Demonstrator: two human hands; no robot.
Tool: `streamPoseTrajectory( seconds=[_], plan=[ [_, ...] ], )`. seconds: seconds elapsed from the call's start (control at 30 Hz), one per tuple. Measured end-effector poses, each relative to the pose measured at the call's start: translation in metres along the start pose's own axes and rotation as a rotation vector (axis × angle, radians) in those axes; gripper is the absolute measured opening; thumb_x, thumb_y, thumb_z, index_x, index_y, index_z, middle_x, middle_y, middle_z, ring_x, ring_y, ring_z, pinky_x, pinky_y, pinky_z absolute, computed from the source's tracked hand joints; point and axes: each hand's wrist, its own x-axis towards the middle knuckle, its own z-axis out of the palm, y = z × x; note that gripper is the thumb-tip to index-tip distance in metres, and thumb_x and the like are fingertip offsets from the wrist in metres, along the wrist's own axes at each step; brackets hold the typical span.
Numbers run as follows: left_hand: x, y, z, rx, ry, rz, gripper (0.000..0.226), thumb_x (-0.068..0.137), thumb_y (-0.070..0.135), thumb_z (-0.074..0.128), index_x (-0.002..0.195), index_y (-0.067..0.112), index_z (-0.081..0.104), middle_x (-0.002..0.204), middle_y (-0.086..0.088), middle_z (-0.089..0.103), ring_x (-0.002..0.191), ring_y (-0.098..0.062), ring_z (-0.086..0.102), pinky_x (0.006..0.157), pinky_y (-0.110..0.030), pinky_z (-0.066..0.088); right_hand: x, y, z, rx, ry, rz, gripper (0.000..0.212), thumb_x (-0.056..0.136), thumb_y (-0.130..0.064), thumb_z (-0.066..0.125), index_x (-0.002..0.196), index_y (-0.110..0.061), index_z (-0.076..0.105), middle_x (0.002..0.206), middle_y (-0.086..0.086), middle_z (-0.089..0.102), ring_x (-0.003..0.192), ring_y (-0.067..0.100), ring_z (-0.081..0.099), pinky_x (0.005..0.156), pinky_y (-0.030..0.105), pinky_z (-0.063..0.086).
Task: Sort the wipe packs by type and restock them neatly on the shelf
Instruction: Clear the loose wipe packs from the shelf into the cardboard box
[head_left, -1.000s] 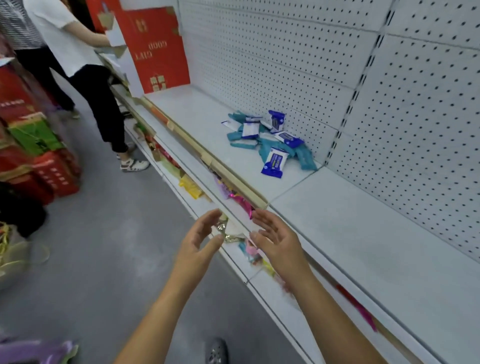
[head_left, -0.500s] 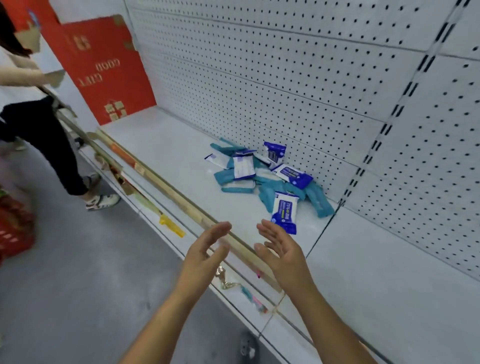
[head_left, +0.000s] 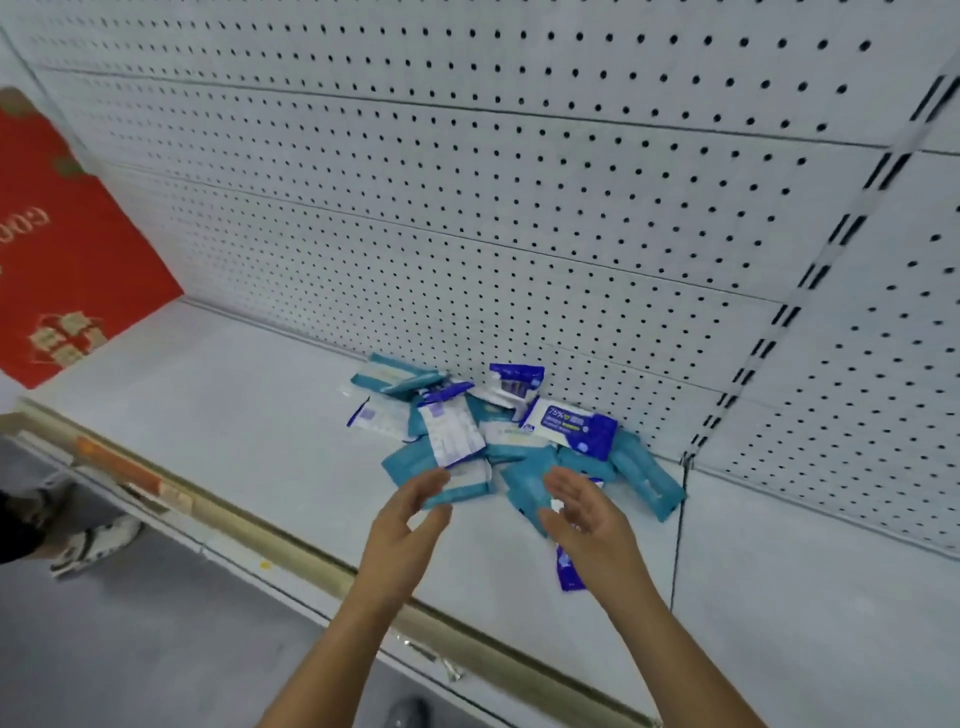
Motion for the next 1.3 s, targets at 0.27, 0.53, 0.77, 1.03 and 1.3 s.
streamPoseTrajectory(
  seconds=[0.27, 0.53, 0.77, 1.03, 1.3],
  plan=[
    [0.114, -0.037, -0.036, 0.023, -0.199, -0.009, 0.036, 0.094, 0.008, 0.062, 0.127, 0.022, 0.062, 0.125, 0.008, 0.064, 0.116, -0.010, 0.059, 0.102, -0.028, 0.044, 0.024, 0.016, 0.009, -0.065, 0.460, 0.175, 0.043, 0.089, -0.022, 0.072, 0.129, -0.029, 0.056, 0.128, -0.009, 0.062, 0.119, 0.014, 0.058, 0.104, 0.037, 0.047],
    [0.181, -0.056, -0.048, 0.243, -0.258, -0.155, 0.031, 0.094, 0.030, 0.065, 0.118, 0.010, 0.069, 0.119, -0.007, 0.069, 0.103, -0.022, 0.061, 0.086, -0.028, 0.041, 0.036, 0.035, 0.021, -0.239, 0.605, 0.442, 0.066, 0.083, -0.037, 0.077, 0.139, -0.014, 0.048, 0.133, 0.007, 0.056, 0.109, 0.019, 0.056, 0.079, 0.029, 0.047],
    [0.202, -0.073, -0.023, 0.580, -0.179, -0.145, 0.054, 0.077, 0.081, 0.055, 0.090, 0.029, 0.064, 0.090, 0.009, 0.066, 0.091, -0.019, 0.064, 0.080, -0.036, 0.036, 0.062, 0.045, 0.033, -0.581, 0.545, 0.635, 0.061, 0.079, -0.047, 0.078, 0.128, -0.025, 0.050, 0.124, -0.001, 0.064, 0.108, 0.019, 0.061, 0.095, 0.042, 0.052],
    [0.222, -0.069, -0.024, 0.466, -0.370, -0.032, 0.022, 0.082, 0.040, 0.075, 0.092, 0.036, 0.055, 0.096, 0.011, 0.066, 0.095, -0.016, 0.061, 0.095, -0.041, 0.044, 0.063, 0.044, 0.015, -0.722, 0.465, 0.734, 0.070, 0.074, -0.062, 0.075, 0.128, -0.026, 0.048, 0.124, -0.002, 0.061, 0.110, 0.018, 0.059, 0.095, 0.038, 0.046],
    [0.218, -0.071, -0.034, 0.832, -0.395, -0.077, 0.037, 0.090, 0.051, 0.053, 0.118, 0.027, 0.049, 0.119, -0.003, 0.057, 0.111, -0.024, 0.056, 0.095, -0.043, 0.048, 0.084, 0.035, 0.021, -0.560, 0.433, 0.448, 0.032, 0.082, -0.039, 0.077, 0.104, -0.028, 0.056, 0.110, -0.005, 0.064, 0.097, 0.011, 0.064, 0.079, 0.030, 0.058]
  ],
)
